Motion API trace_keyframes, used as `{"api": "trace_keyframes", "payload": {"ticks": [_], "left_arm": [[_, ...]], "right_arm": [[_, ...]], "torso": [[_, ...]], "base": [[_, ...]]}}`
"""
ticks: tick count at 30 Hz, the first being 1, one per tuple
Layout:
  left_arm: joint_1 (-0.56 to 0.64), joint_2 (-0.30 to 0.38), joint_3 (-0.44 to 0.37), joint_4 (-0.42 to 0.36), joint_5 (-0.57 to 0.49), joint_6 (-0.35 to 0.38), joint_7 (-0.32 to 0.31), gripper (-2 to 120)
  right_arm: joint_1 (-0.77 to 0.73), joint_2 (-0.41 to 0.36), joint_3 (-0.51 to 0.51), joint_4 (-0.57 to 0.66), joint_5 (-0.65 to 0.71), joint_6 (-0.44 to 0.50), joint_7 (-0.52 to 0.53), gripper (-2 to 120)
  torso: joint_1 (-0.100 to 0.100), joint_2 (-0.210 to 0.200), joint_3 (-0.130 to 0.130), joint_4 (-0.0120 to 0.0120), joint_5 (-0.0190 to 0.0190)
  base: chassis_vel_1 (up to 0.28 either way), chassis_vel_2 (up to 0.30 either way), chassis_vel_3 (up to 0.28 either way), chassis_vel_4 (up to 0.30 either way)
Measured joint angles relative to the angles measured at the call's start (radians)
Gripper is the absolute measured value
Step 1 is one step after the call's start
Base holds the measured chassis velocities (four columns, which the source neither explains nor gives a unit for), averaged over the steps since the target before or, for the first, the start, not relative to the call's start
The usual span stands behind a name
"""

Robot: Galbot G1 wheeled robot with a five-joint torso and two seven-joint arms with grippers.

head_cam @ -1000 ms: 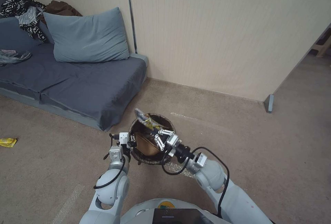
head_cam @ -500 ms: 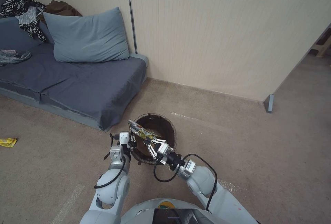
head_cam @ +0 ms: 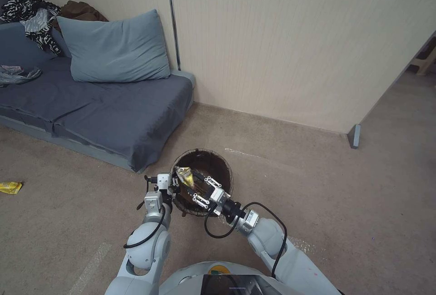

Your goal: Pick up the trash bin, then pick up the garbage from the floor and place it into the trash bin.

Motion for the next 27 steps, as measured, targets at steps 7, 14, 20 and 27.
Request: {"api": "trace_keyframes", "payload": {"ticks": [7,14,20,27], "left_arm": [[0.001,0.002,0.0,0.0,0.0,-0.002,0.0,5],[0.001,0.003,0.0,0.0,0.001,-0.006,0.013,5],[0.006,0.008,-0.005,-0.006,-0.002,-0.02,0.027,5],[0.007,0.008,-0.012,-0.003,0.008,-0.034,0.03,5]], "right_arm": [[-0.001,-0.02,0.015,0.005,-0.006,0.011,-0.003,76],[-0.008,-0.024,0.025,0.015,-0.006,0.012,-0.004,100],[-0.013,-0.017,0.032,0.039,-0.007,0.016,-0.007,100],[-0.037,0.002,0.108,0.204,-0.019,-0.005,0.053,100]], "torso": [[0.0,0.0,0.0,0.0,0.0],[0.0,0.0,0.0,0.0,0.0001],[0.0,0.0,0.0,0.0,0.0001],[0.0,0.0,0.0,0.0001,0.0]], "base": [[0.0,0.0,0.0,0.0],[0.0,0.0,0.0,0.0],[0.0,0.0,0.0,0.0],[0.0,0.0,0.0,0.0]]}}
